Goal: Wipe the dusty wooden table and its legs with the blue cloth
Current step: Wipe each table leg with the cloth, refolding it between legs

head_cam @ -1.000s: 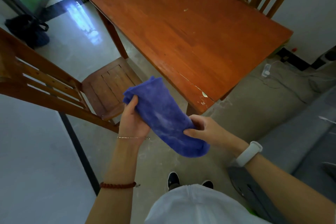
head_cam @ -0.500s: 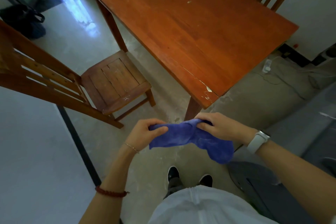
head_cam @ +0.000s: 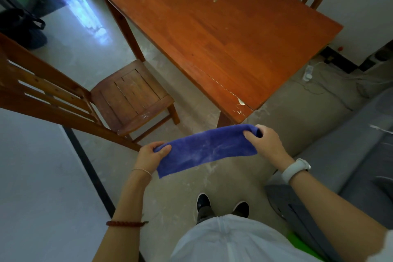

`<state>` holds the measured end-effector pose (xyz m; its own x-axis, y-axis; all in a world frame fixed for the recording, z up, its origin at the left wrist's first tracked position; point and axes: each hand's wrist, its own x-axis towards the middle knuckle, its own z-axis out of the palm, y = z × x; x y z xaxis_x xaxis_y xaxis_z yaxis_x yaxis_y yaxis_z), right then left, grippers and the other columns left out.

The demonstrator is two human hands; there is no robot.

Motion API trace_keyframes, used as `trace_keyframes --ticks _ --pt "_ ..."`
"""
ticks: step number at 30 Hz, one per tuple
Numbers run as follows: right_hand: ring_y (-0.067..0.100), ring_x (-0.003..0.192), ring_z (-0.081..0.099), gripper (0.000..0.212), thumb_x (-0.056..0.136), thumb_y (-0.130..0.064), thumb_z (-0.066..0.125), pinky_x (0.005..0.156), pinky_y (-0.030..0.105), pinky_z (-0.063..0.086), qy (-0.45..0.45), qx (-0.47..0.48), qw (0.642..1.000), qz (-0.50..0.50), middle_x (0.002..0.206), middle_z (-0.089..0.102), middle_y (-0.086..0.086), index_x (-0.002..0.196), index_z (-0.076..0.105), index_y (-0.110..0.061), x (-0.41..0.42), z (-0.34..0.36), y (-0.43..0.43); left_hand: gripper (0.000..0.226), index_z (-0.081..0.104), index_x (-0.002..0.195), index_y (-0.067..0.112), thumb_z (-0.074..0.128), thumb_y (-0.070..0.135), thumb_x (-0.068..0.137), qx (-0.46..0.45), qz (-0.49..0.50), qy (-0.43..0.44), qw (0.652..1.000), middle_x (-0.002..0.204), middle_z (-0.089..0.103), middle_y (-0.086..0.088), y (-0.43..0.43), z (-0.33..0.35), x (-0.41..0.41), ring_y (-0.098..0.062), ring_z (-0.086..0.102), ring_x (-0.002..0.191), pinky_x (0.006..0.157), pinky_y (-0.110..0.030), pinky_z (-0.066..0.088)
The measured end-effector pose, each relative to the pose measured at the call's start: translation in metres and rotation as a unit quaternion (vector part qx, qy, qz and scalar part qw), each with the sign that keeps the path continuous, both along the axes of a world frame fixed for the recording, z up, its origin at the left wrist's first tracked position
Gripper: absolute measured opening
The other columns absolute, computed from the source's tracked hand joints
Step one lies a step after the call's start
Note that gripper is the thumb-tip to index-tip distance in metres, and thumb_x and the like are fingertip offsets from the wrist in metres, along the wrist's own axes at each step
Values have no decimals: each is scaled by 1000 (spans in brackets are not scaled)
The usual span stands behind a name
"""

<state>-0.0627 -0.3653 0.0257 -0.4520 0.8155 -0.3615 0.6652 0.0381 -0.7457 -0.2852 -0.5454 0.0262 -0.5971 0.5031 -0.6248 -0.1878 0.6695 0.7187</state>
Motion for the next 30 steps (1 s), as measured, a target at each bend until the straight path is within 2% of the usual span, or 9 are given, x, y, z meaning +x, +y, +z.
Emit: trace_keyframes --ticks 3,7,11,15,18,20,23,26,30 --pt "15 58 52 20 91 -27 52 54 27 43 -52 84 995 -13 64 53 0 78 51 -12 -10 0 -14 25 59 102 -5 56 16 89 -15 66 -201 977 97 63 -19 3 -5 20 -25 61 79 64 -31 54" --pt "7 59 46 12 92 -30 50 51 17 30 -55 136 986 80 71 49 -9 91 47 -18 -23 6 -44 17 53 81 6 47 16 93 51 91 -291 951 81 58 -13 14 -7 57 -20 57 70 51 -25 53" --pt "19 81 51 24 87 -29 51 68 23 30 33 119 976 177 90 55 2 101 57 -11 -31 7 -70 39 59 105 6 31 32 97 176 126 -429 877 101 65 -16 23 -4 70 -22 66 85 74 -33 56" --pt "5 92 43 50 79 -46 45 86 14 33 71 77 934 341 105 56 -4 114 63 -15 -23 3 -81 43 57 114 4 45 37 90 177 79 -370 909 111 63 -18 27 -3 66 -27 63 97 83 -34 52" --pt "-4 87 47 41 80 -46 43 80 10 35 122 79 962 232 92 54 -20 97 68 -18 -14 9 -69 24 55 108 8 56 12 85 168 78 -310 932 103 63 -13 26 0 60 -23 62 85 65 -26 57" --pt "-2 86 48 27 81 -44 49 73 12 34 107 115 982 101 89 50 -21 96 60 -25 -12 13 -54 26 57 109 11 59 12 82 183 45 -321 928 100 66 -8 23 5 54 -21 64 86 67 -26 57" --pt "5 100 48 47 83 -42 60 78 18 38 93 -65 993 24 111 48 -10 125 44 -24 -16 22 -33 38 59 113 14 62 19 76 202 -18 -350 915 99 69 -4 18 13 46 -18 66 87 70 -27 56" --pt "8 94 61 63 71 -44 70 76 20 51 140 -348 927 19 112 58 -7 125 48 -21 -22 31 -23 34 59 112 14 62 23 80 190 -51 -357 913 98 70 -3 23 16 41 -17 67 85 68 -26 54" --pt "19 102 58 44 80 -19 67 89 37 52 99 -360 928 16 114 56 1 120 48 -20 -27 25 -22 21 62 101 13 51 25 89 126 -22 -299 946 98 67 -7 38 5 33 -20 63 87 74 -29 52"
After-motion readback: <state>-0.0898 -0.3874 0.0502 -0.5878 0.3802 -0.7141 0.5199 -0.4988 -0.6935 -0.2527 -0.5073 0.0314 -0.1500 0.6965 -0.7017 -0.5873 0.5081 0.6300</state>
